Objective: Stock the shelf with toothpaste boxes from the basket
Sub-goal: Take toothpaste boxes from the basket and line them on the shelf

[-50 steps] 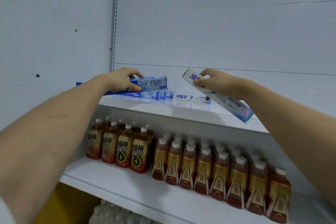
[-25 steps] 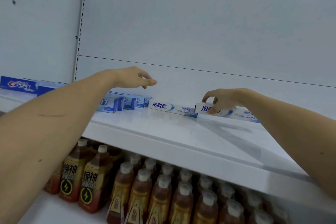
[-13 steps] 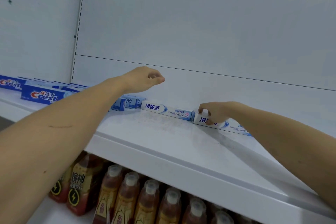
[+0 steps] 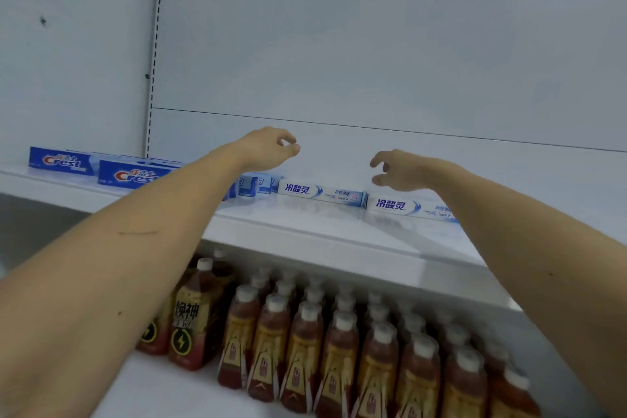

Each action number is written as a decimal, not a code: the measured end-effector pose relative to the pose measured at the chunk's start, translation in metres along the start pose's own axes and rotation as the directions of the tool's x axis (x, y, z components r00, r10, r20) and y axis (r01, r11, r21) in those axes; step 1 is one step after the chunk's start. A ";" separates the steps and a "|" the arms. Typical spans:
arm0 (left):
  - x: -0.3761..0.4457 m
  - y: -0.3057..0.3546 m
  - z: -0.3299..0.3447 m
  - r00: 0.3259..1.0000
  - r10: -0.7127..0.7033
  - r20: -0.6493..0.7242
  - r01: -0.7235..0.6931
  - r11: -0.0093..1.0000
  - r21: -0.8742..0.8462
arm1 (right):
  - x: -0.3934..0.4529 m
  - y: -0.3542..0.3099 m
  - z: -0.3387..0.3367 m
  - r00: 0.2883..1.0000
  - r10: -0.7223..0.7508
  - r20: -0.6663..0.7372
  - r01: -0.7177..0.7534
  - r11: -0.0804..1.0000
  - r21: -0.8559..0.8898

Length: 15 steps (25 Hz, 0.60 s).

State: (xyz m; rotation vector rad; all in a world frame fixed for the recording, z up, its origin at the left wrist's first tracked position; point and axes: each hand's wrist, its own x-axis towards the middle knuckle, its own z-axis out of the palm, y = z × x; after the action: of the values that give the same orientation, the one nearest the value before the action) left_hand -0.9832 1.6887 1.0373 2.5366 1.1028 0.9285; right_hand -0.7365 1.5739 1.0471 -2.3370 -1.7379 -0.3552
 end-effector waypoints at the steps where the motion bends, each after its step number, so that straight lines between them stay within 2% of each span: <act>1: -0.010 0.000 0.001 1.000 0.000 0.001 0.000 1.000 -0.031 | -0.011 -0.009 0.002 1.000 0.013 -0.028 -0.010 0.997 0.083; 4: -0.037 -0.003 0.003 1.000 -0.002 -0.005 0.001 0.977 -0.212 | -0.047 -0.041 0.007 0.993 0.035 -0.116 0.009 0.934 0.358; 8: -0.069 0.001 -0.001 0.998 -0.008 -0.061 -0.018 0.913 -0.407 | -0.096 -0.093 0.001 0.974 0.089 -0.208 0.087 0.702 0.706; 11: -0.099 0.006 -0.005 0.983 -0.079 -0.164 -0.022 0.842 -0.539 | -0.126 -0.123 0.003 0.976 0.113 -0.188 0.099 0.540 0.836; 15: -0.150 0.006 0.000 0.941 -0.141 -0.308 -0.079 0.793 -0.604 | -0.166 -0.153 0.020 0.977 0.069 -0.204 0.155 0.429 0.890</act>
State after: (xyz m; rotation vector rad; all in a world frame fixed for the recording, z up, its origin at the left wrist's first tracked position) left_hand -1.0573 1.5771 0.9707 1.8596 0.7404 1.4731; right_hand -0.9278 1.4726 0.9792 -1.3658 -1.3334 0.2994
